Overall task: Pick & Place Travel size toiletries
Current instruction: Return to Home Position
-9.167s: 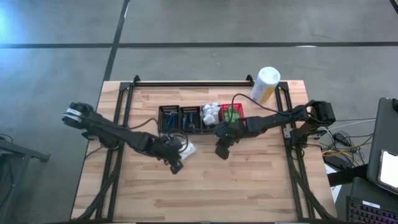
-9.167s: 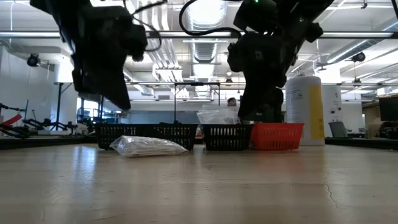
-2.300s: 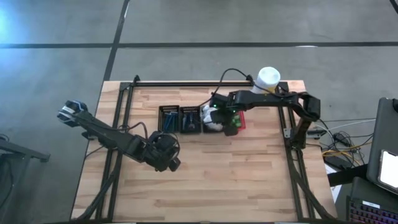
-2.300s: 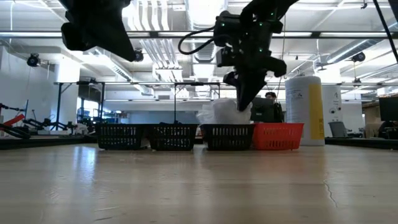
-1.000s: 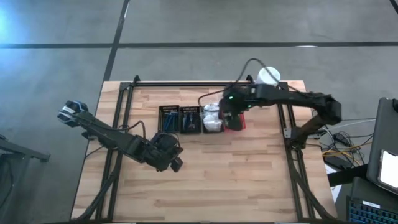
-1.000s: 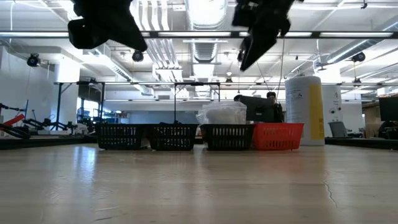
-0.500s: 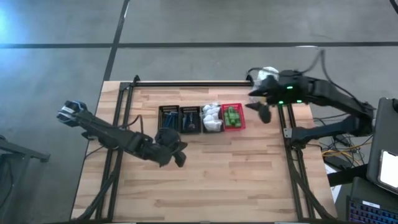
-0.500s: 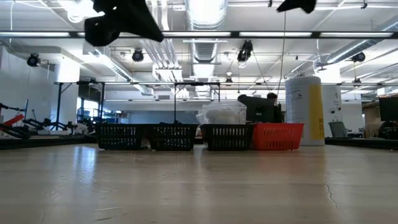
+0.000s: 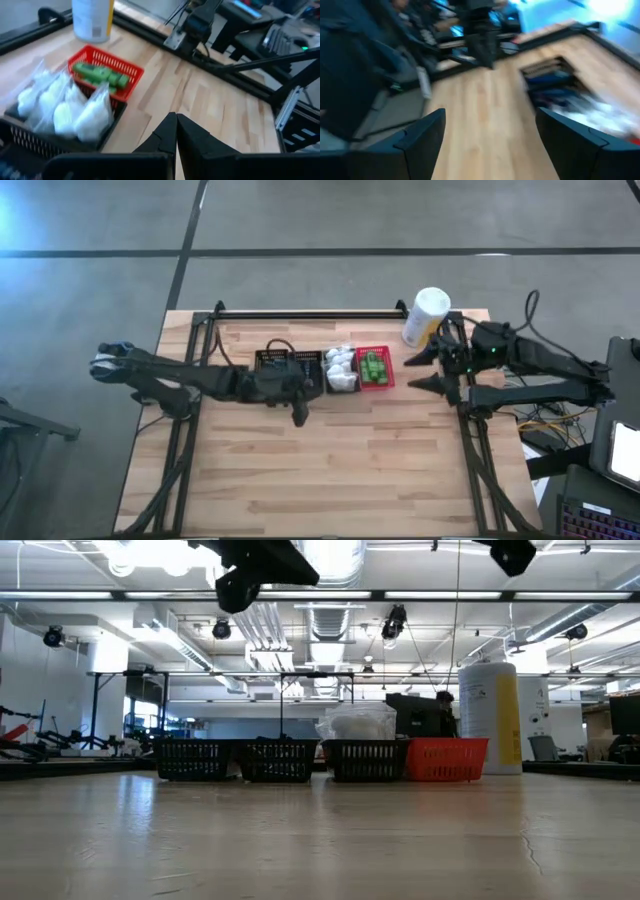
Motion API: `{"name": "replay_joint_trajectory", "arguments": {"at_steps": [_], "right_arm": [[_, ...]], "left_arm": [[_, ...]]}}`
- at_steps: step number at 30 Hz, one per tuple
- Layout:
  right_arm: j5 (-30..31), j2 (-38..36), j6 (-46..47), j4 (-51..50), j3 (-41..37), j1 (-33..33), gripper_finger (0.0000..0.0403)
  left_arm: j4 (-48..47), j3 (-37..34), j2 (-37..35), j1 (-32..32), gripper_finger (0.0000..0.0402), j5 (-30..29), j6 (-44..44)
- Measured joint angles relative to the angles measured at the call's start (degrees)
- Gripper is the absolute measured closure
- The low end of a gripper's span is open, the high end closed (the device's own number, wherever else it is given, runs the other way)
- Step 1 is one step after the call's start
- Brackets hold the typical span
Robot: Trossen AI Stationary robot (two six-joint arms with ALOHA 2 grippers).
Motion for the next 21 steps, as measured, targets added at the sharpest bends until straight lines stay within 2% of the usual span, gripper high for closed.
{"name": "replay_joint_trajectory", "arguments": {"at_steps": [6, 10, 14, 16, 21], "right_arm": [[-5.63, -3.96, 4.87, 23.22, -15.28, 1.39, 0.0080], [-5.95, -5.77, 7.25, 33.49, -23.12, 1.49, 0.0068], [-5.41, -7.66, 10.05, 39.00, -28.84, 1.46, 0.0056], [-5.41, -8.60, 11.24, 40.49, -30.94, 1.47, 0.0051], [-4.34, -11.14, 13.48, 44.36, -35.85, 1.48, 0.0051]], "left_arm": [[2.84, -0.34, -1.88, 4.33, 0.0390, 6.04, 4.90], [9.77, -5.63, -4.05, 8.84, 0.0390, 13.65, 6.49], [23.25, -14.49, -6.65, 12.21, 0.0390, 20.10, 6.47], [27.75, -18.64, -8.52, 12.96, 0.0390, 20.75, 6.48], [31.43, -27.63, -14.17, 14.91, 0.0390, 20.30, 5.76]]}}
